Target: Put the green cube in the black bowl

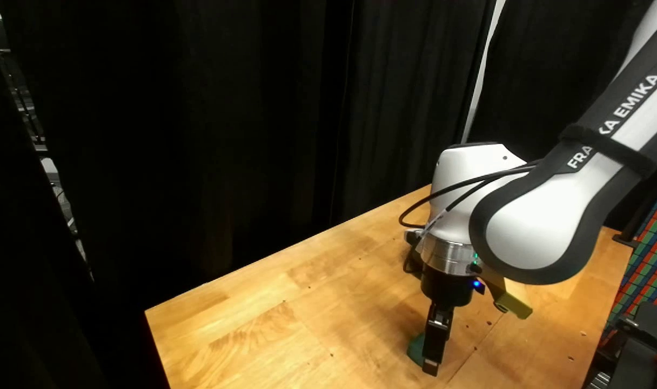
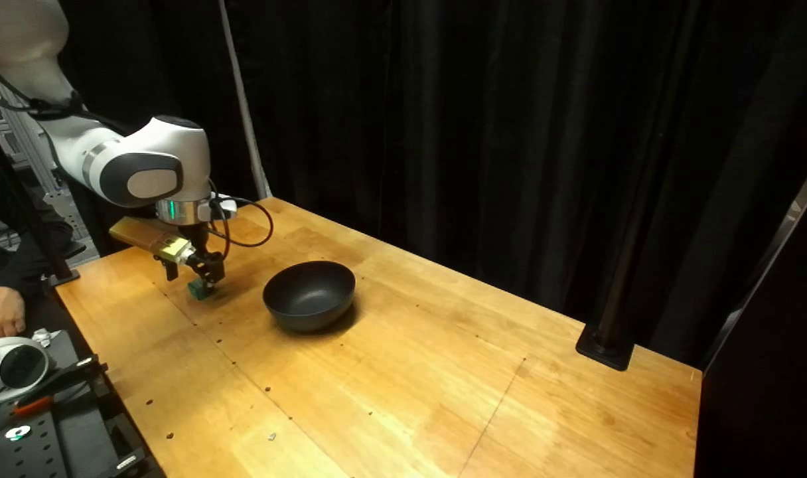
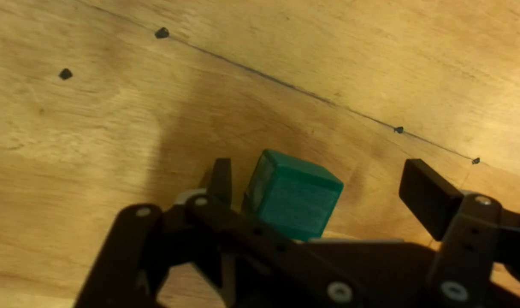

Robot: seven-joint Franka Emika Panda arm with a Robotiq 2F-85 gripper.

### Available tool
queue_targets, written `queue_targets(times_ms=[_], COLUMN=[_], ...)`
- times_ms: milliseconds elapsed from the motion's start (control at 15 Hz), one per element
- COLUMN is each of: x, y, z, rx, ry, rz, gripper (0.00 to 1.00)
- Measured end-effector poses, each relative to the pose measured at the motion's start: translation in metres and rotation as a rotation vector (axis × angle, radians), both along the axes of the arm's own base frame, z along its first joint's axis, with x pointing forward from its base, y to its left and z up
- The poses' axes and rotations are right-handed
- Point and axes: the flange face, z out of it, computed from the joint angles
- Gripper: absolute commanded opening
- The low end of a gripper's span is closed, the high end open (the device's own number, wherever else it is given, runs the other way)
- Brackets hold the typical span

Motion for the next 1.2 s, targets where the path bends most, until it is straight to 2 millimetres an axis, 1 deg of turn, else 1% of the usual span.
queue_targets(times_ms=[133,200,267,400,467,600,667,800,933,1067,1200], x=[0.002,0.003,0.004,0.007,0.008,0.011,0.012,0.016,0.025,0.041,0.059], y=[0.001,0.002,0.002,0.002,0.001,-0.002,-0.003,-0.006,-0.013,-0.029,-0.052], z=[-0.009,-0.013,-0.016,-0.019,-0.019,-0.018,-0.018,-0.013,-0.002,0.02,0.05], rx=[-0.008,-0.011,-0.015,-0.026,-0.031,-0.044,-0.05,-0.067,-0.092,-0.125,-0.182], ry=[-0.008,-0.014,-0.021,-0.032,-0.038,-0.047,-0.05,-0.067,-0.1,-0.139,-0.19], rz=[-0.006,-0.01,-0.014,-0.025,-0.032,-0.047,-0.054,-0.065,-0.082,-0.11,-0.145], gripper=[1.0,0.75,0.75,0.59,0.49,0.34,0.27,0.24,0.23,0.23,0.23])
